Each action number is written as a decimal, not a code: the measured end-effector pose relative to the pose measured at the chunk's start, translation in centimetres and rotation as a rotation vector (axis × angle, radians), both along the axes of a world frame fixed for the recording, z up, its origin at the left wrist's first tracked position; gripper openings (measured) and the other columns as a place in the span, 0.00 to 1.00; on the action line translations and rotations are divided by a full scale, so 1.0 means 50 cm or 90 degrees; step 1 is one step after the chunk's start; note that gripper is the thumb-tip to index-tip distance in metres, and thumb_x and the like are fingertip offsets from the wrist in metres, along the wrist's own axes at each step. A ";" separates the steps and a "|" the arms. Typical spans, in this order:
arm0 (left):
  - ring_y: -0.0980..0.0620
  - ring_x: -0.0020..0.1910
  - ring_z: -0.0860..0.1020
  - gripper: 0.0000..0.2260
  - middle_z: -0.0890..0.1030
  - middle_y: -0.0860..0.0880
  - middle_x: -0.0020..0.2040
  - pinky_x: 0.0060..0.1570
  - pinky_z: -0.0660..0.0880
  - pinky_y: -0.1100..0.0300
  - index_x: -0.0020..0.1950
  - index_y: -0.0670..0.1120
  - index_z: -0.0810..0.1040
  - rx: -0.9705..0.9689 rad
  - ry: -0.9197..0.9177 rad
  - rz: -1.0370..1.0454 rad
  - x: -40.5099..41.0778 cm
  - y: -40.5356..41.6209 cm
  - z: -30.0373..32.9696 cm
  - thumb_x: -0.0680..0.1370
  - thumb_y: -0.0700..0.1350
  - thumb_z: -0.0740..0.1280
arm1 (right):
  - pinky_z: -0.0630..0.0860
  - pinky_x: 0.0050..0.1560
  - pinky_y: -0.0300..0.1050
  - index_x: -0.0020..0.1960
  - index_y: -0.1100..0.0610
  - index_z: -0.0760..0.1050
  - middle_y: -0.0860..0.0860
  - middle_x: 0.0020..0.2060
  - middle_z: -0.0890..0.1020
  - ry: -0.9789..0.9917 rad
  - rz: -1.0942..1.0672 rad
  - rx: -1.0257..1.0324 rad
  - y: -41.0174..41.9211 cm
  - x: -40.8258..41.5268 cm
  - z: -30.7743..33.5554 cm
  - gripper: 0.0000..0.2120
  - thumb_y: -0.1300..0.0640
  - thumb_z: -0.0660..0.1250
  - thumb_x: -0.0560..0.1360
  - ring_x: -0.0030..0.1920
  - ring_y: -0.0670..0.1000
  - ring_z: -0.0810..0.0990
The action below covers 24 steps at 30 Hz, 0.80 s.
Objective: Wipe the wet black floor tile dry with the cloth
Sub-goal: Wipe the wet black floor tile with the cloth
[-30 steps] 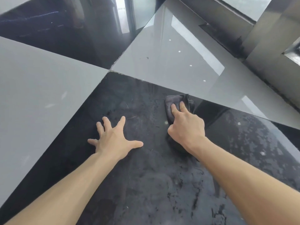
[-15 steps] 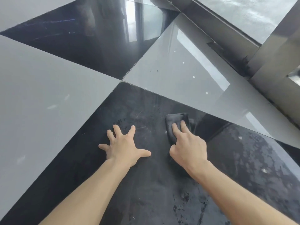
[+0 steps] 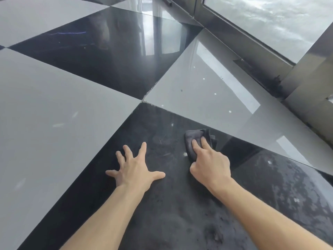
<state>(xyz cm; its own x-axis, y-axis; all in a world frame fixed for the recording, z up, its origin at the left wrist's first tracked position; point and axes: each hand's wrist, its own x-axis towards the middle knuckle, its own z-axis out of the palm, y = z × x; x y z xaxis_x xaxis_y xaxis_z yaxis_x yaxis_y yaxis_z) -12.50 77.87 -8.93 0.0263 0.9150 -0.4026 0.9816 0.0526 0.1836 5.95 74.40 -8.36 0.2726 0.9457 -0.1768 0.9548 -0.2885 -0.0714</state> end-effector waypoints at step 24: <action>0.43 0.75 0.41 0.35 0.40 0.51 0.77 0.66 0.51 0.33 0.74 0.59 0.38 0.135 0.087 -0.088 -0.071 -0.048 -0.058 0.68 0.68 0.26 | 0.67 0.42 0.43 0.76 0.43 0.44 0.44 0.76 0.42 0.065 0.096 -0.077 -0.112 -0.086 -0.007 0.36 0.54 0.55 0.72 0.49 0.55 0.79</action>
